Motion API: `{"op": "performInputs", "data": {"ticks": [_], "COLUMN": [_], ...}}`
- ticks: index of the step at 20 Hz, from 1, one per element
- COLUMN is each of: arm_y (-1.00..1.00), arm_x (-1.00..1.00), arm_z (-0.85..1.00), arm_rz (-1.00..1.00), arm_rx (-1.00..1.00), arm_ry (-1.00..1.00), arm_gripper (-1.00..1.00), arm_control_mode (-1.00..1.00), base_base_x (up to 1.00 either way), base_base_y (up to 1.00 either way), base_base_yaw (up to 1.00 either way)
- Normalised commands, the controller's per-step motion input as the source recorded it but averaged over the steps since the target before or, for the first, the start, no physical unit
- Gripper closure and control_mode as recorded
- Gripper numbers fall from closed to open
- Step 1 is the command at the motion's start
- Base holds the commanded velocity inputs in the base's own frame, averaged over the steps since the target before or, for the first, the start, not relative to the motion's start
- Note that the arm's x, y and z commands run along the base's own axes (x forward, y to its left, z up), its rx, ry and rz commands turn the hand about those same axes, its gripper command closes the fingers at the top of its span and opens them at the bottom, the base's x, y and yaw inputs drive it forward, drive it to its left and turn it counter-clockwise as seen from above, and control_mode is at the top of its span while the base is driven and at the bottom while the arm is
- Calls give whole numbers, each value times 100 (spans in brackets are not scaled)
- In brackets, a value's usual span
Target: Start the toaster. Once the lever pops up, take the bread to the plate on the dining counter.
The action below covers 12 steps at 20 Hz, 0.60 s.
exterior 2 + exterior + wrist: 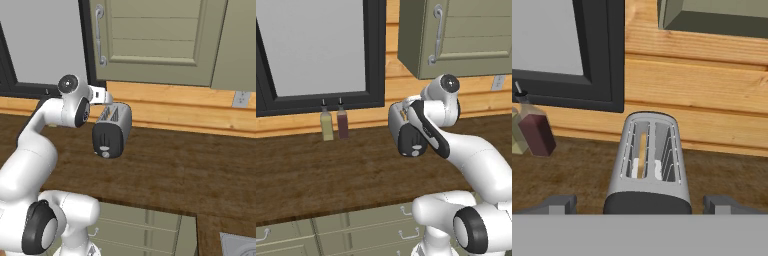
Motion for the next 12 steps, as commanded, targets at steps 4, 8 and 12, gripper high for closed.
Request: {"op": "performInputs", "data": {"ticks": [4, 8, 12], "arm_y": [0, 0, 0], "arm_x": [0, 0, 0], "arm_z": [0, 0, 0], "arm_rz": [0, 0, 0], "arm_rx": [0, 0, 0], "arm_ry": [0, 0, 0], "arm_gripper": [-100, -100, -100], "arm_control_mode": [-100, -100, -100], "base_base_x": [0, 0, 0], "base_base_y": [0, 0, 0], "base_base_yaw": [0, 0, 0]}}
